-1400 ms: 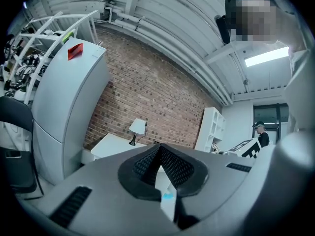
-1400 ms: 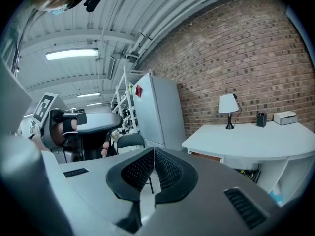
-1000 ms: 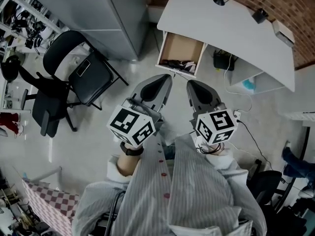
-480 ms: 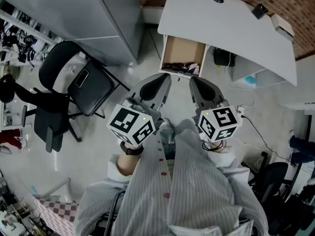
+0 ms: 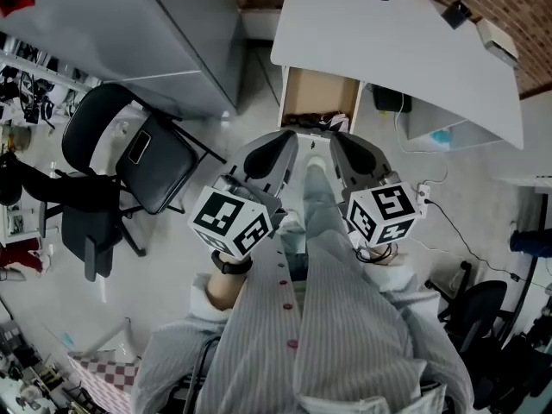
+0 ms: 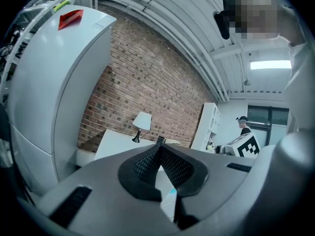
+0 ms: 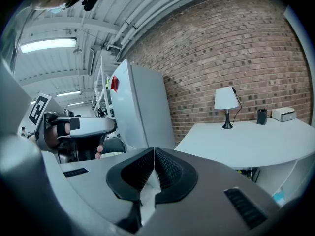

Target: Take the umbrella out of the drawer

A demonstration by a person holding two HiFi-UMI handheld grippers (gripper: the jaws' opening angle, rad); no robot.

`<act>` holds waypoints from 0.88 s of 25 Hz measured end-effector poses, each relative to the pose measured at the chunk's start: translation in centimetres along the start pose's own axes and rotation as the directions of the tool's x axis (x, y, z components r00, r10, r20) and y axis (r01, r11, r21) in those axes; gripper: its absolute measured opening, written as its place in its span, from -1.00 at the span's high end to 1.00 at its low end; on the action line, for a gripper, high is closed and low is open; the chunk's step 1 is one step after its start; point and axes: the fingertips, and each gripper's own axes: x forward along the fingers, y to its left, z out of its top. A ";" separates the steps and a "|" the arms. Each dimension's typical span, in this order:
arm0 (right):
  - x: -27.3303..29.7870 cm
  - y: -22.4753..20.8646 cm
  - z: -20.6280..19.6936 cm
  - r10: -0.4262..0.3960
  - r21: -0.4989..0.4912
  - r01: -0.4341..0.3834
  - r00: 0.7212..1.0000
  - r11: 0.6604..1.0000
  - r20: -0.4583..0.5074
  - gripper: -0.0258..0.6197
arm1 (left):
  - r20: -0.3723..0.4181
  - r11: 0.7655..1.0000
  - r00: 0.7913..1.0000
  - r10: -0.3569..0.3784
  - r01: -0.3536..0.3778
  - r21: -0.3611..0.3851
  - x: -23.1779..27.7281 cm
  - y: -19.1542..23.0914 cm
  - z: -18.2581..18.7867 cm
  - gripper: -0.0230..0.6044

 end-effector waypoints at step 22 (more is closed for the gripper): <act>13.5 -16.2 6.6 0.045 0.015 -0.044 0.996 0.999 -0.071 0.81 | -0.063 0.999 0.997 0.035 -0.037 -0.017 21.4 9.1 2.7 0.90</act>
